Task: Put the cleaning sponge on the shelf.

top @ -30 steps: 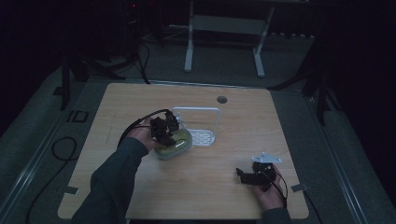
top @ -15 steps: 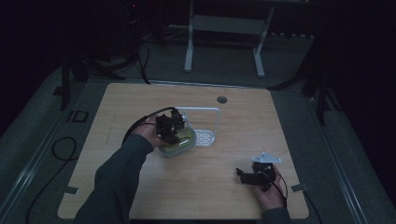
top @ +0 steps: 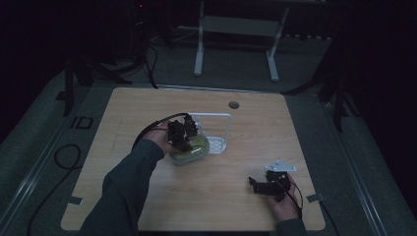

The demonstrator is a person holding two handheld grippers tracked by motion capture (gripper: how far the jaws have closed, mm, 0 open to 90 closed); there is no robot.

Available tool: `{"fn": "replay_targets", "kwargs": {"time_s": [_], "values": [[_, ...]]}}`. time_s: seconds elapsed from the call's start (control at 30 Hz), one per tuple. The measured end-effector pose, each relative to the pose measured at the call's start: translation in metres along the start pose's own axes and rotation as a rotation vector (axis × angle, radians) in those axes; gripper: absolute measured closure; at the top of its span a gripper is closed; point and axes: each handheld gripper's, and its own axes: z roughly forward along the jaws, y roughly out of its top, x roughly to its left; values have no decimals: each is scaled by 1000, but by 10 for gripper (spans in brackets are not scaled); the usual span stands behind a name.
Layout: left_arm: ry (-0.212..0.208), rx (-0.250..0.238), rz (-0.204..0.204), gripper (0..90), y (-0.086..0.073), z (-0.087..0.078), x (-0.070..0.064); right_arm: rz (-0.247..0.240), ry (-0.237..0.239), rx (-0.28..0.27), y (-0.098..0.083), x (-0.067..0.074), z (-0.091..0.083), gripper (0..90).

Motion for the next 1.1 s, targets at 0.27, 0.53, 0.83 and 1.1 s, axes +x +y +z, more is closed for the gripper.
{"fn": "replay_targets", "kwargs": {"time_s": [0.27,0.53,0.83,1.1], "values": [[10,12,42,717,10,-1,-1,0,0,0,0,0,0,119],[15,14,68,717,16,1,0,0,0,0,0,0,0,119],[11,13,86,717,16,5,2,1,0,0,0,0,0,119],[19,10,116,717,20,8,0,0,0,0,0,0,0,119]]}}
